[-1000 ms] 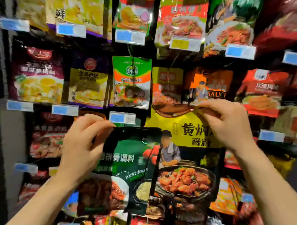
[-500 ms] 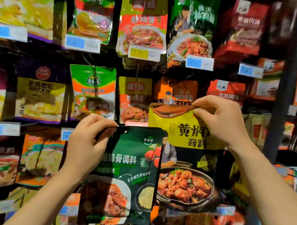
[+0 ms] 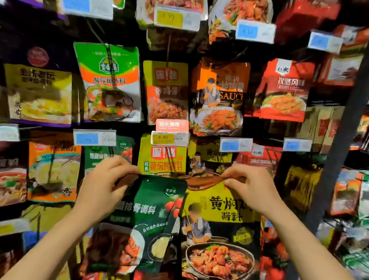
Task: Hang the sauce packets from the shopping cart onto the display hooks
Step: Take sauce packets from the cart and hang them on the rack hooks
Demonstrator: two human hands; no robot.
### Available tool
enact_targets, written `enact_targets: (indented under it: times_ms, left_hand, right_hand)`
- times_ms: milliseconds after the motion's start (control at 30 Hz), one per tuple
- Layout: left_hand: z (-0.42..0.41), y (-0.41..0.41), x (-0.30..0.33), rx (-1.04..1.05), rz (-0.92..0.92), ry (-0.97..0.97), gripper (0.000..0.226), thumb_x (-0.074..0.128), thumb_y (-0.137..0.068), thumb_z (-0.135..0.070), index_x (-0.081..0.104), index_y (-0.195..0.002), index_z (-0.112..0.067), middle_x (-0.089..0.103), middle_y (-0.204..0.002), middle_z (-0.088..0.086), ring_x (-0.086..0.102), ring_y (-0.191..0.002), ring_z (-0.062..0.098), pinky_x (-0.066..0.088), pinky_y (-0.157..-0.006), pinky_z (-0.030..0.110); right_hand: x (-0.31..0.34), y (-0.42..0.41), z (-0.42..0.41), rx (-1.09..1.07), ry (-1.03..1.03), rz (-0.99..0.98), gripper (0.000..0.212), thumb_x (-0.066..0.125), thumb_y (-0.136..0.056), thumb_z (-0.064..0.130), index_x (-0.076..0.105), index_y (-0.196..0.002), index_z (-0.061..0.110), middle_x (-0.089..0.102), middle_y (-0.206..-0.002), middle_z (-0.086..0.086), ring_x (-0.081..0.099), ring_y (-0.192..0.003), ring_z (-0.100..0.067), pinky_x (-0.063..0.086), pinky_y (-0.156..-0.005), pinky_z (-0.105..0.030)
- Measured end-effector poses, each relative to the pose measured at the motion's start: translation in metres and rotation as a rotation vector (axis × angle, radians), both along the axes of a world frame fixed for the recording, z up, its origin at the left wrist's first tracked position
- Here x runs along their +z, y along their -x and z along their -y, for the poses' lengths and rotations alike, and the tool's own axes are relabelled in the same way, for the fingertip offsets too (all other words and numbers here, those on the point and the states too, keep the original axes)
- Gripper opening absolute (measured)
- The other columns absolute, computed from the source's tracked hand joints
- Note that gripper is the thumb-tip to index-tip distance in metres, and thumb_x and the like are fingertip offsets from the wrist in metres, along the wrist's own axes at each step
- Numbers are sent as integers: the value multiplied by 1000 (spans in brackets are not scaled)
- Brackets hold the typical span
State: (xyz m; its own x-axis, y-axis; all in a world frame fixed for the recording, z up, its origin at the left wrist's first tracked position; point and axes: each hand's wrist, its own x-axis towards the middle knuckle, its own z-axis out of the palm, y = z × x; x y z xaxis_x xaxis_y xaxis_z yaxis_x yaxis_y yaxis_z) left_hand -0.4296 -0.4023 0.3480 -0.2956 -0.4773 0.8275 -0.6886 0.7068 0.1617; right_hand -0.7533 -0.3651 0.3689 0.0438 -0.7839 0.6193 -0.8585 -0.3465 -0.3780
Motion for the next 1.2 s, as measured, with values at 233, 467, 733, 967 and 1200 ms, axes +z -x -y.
enact_targets:
  times_ms: [233,467,733,967,1200]
  left_hand:
    - [4,12,-26,14,-1,-124,35,71,-70,10,71,-92,-17,58,-89,-12,48,-86,5,40,-66,25]
    - [13,26,-34,-58,-24,-146,21,68,-78,-2,71,-94,-16,61,-89,-5,50,-86,6,46,-69,31]
    - [31,40,-34,-168,-73,-147,18,58,-81,-20,71,-92,-13,58,-87,-9,54,-83,8,50,-68,35]
    - [51,71,-39,-176,-106,-132,17,60,-83,-20,72,-93,-14,57,-88,-9,55,-84,11,47,-71,34]
    - [78,128,-46,-75,-154,-116,17,61,-81,-15,71,-93,-11,56,-89,-4,55,-85,16,46,-74,37]
  right_hand:
    - [-19,9,-5,-60,-37,35,11,73,-78,18,73,-84,27,71,-84,13,65,-84,-7,52,-78,-31]
    - [-21,20,-8,-173,52,240,34,74,-77,19,50,-100,27,68,-74,13,64,-80,-14,44,-77,-33]
    - [-21,23,16,-263,124,445,58,76,-75,16,39,-119,23,67,-73,14,65,-84,-19,46,-88,-47]
    - [-32,48,64,-192,138,575,73,78,-71,14,35,-129,31,66,-69,22,65,-88,-13,45,-94,-50]
    - [-34,86,118,13,63,663,84,79,-70,9,32,-137,31,68,-66,8,67,-76,-9,52,-88,-44]
